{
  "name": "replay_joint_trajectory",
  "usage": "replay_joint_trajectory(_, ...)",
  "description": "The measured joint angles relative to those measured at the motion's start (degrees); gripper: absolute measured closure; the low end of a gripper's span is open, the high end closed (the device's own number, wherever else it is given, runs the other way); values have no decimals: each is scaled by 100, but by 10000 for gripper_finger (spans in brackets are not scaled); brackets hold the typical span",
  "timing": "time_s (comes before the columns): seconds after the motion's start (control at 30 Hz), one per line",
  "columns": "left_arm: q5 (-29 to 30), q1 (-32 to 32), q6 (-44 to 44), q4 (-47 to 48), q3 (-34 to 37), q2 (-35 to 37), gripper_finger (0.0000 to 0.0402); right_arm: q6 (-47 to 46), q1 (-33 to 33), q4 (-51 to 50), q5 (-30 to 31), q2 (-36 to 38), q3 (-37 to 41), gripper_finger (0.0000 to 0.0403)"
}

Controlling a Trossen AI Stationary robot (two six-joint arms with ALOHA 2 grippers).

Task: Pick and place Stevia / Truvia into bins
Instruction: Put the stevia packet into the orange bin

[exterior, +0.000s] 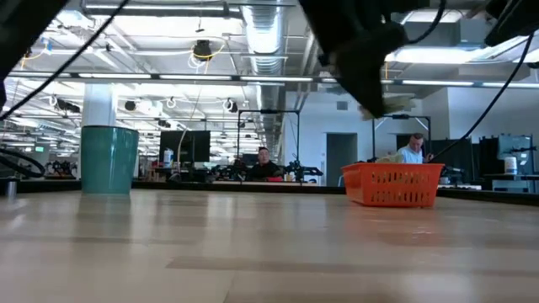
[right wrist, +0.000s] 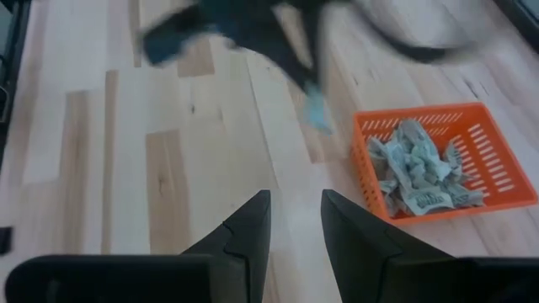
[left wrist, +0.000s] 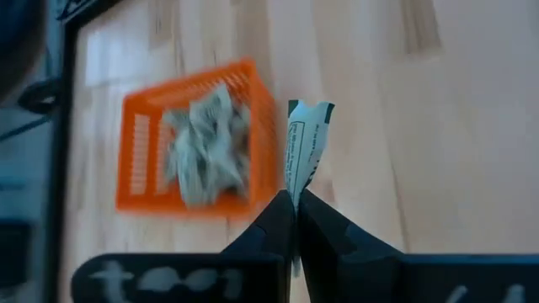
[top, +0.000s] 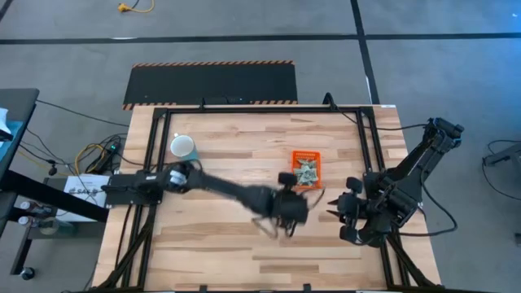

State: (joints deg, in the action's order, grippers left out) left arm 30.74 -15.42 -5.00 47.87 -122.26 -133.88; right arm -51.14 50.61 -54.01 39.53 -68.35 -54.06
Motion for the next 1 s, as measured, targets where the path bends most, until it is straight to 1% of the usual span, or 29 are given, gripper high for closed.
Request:
replay_joint_trajectory(0.13,-854,588,-81,-550,0,-1,401,-146,0,34,0,2,0,302)
replay_joint_trajectory(0.23,-1214,935,-73,-661,0,0,401,-242,49,-90,10,2,0,302)
replay_joint_trajectory(0.4,-1623,1363,-194,-713,0,-10,401,-291,360,-528,290,0,0,302)
replay_joint_trajectory(0.5,-2101,1599,-194,-814,0,-35,401,-471,572,-721,449,0,0,302)
replay_joint_trajectory(0.63,-2772,1841,-190,-866,0,-37,401,-675,764,-743,473,1,0,302)
replay_joint_trajectory(0.73,-2942,1924,-70,-838,0,-37,401,-739,870,-725,590,1,0,302)
replay_joint_trajectory(0.87,-2987,1990,170,-831,0,-37,399,-741,916,-725,603,0,0,302)
replay_joint_trajectory(1.0,-3203,2026,195,-834,0,-35,374,-739,916,-725,603,0,0,302)
